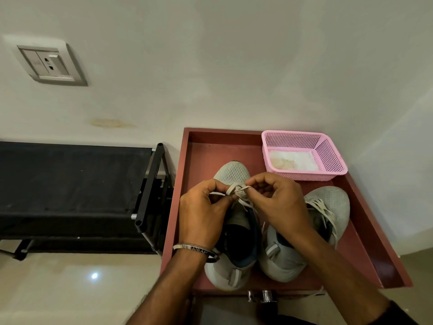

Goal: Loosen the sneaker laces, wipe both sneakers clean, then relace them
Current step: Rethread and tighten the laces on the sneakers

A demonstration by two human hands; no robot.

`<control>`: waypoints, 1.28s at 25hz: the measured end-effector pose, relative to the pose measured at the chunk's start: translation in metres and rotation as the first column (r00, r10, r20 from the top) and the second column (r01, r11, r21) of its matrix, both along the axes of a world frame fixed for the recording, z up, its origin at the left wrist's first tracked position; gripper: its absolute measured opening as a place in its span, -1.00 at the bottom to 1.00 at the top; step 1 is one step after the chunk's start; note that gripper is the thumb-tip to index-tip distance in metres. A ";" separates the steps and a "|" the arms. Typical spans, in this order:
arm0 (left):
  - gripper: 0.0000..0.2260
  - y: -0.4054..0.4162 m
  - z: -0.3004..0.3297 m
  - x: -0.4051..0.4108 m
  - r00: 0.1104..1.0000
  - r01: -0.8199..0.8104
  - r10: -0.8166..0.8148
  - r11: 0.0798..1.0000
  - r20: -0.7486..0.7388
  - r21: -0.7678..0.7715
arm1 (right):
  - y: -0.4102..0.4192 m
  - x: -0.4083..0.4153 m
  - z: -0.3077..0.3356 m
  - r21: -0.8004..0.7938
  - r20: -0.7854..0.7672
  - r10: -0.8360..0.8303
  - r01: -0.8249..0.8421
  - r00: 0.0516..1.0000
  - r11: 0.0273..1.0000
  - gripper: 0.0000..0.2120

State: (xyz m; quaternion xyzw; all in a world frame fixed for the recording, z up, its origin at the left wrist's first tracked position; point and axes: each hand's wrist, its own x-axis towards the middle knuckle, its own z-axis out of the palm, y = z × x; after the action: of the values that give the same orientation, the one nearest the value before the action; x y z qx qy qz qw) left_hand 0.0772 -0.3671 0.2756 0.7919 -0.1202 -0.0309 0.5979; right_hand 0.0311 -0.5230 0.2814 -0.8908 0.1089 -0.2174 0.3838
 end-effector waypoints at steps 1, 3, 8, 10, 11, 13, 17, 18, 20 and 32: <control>-0.92 0.001 0.001 0.000 1.000 0.002 -0.002 1.000 -0.013 -0.003 | -0.004 0.000 -0.001 -0.076 0.016 -0.032 0.033 0.999 0.997 -0.90; -0.93 0.006 0.002 0.000 0.999 0.007 -0.007 1.000 -0.034 0.021 | -0.016 0.000 -0.003 -0.356 0.037 -0.052 0.062 0.998 0.932 -0.90; -0.94 0.015 0.006 -0.001 0.996 0.009 0.005 0.988 -0.093 0.155 | -0.024 -0.001 -0.007 -0.515 -0.088 -0.175 0.105 0.981 0.851 -0.87; -0.92 0.016 0.007 -0.002 0.995 0.006 0.014 0.980 -0.098 0.197 | -0.028 0.001 -0.008 -0.501 -0.099 -0.209 0.133 0.973 0.855 -0.87; -0.92 0.016 0.006 -0.002 0.995 0.011 0.010 0.977 -0.098 0.215 | -0.029 0.002 -0.008 -0.488 -0.101 -0.223 0.147 0.970 0.861 -0.88; -0.93 0.017 0.007 -0.002 0.996 0.035 -0.011 0.966 -0.094 0.255 | -0.029 0.004 -0.010 -0.473 -0.104 -0.243 0.167 0.964 0.865 -0.89; -0.88 0.016 0.007 -0.002 0.995 0.066 -0.052 0.985 -0.090 0.158 | -0.029 0.005 -0.015 -0.286 -0.095 -0.237 0.202 0.967 0.937 -0.90; -0.86 0.013 0.007 -0.001 0.989 0.070 -0.065 0.997 -0.132 0.032 | -0.029 0.006 -0.013 -0.107 -0.097 -0.217 0.207 0.971 0.973 -0.91; -0.90 0.005 0.007 0.000 0.950 0.050 -0.136 0.955 -0.281 -0.293 | -0.022 0.008 -0.002 0.340 -0.055 -0.159 0.169 0.986 0.925 -0.92; -0.85 -0.006 0.005 -0.009 0.950 0.220 -0.258 0.952 0.175 0.211 | 0.021 0.008 0.024 0.506 0.230 0.179 -0.274 0.957 0.818 -0.79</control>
State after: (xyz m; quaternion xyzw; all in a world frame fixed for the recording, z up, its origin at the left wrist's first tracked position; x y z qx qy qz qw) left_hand 0.0677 -0.3732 0.2803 0.8235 -0.2719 -0.0347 0.4968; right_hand 0.0388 -0.5019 0.3057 -0.7336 0.0244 -0.2072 0.6468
